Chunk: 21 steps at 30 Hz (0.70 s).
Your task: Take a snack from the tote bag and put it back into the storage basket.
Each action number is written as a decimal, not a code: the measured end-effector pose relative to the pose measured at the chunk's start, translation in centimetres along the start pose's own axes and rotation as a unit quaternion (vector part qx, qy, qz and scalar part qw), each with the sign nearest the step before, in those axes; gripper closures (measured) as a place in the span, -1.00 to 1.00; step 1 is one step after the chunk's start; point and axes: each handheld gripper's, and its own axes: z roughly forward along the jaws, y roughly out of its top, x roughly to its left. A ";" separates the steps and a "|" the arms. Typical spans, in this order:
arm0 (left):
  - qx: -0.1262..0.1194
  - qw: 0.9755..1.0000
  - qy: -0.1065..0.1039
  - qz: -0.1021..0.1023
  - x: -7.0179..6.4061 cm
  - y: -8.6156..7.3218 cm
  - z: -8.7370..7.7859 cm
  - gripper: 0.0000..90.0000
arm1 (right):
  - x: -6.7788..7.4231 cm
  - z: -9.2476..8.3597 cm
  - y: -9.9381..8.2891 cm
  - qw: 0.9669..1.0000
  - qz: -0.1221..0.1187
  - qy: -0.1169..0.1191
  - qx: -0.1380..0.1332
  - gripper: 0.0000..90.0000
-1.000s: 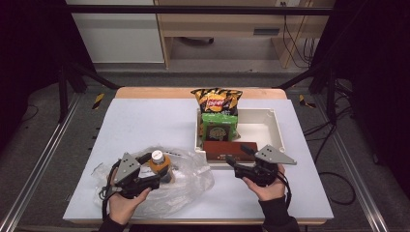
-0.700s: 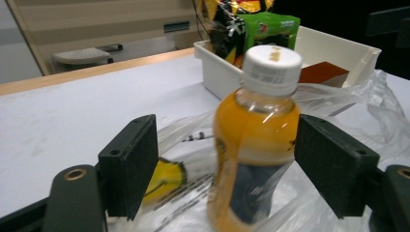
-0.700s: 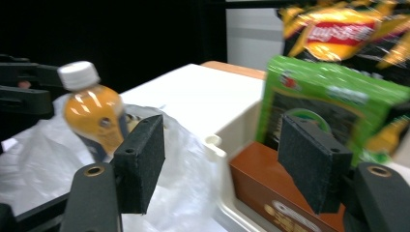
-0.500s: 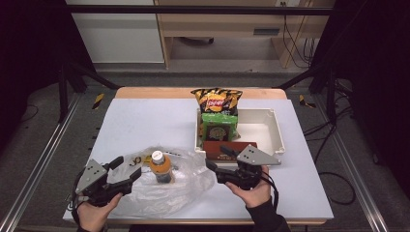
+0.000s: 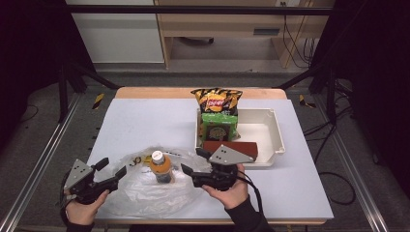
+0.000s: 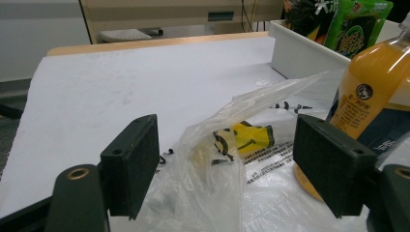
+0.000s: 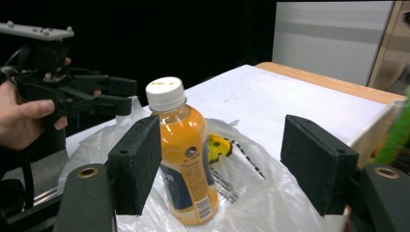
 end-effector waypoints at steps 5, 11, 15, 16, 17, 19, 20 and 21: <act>0.003 1.000 0.007 0.001 0.3 -0.1 0.0 -0.46 | 1.1 1.5 -0.2 1.000 -0.001 0.013 0.010 -0.31; 0.000 1.000 0.012 -0.001 0.6 -0.1 -0.2 -0.46 | 1.9 3.5 -0.7 1.000 0.000 0.021 0.023 -0.32; 0.002 1.000 0.012 -0.001 0.7 -0.1 -0.1 -0.46 | 2.3 5.0 -1.1 0.999 0.001 0.026 0.032 -0.33; 0.002 1.000 0.012 -0.002 0.8 -0.2 -0.1 -0.46 | 2.4 5.4 -1.2 0.999 0.001 0.027 0.034 -0.34; 0.002 1.000 0.012 -0.002 0.8 -0.2 -0.1 -0.46 | 2.5 5.7 -1.3 0.999 0.002 0.027 0.037 -0.34; 0.002 1.000 0.013 -0.002 0.8 -0.2 -0.2 -0.46 | 2.7 6.4 -1.6 0.999 -0.002 0.024 0.044 -0.36; 0.001 1.000 0.013 -0.004 0.8 -0.2 -0.2 -0.46 | 2.7 6.7 -1.8 0.999 -0.005 0.021 0.047 -0.37; 0.001 1.000 0.013 -0.004 0.8 -0.2 -0.2 -0.46 | 2.8 6.9 -1.9 0.999 -0.006 0.018 0.050 -0.39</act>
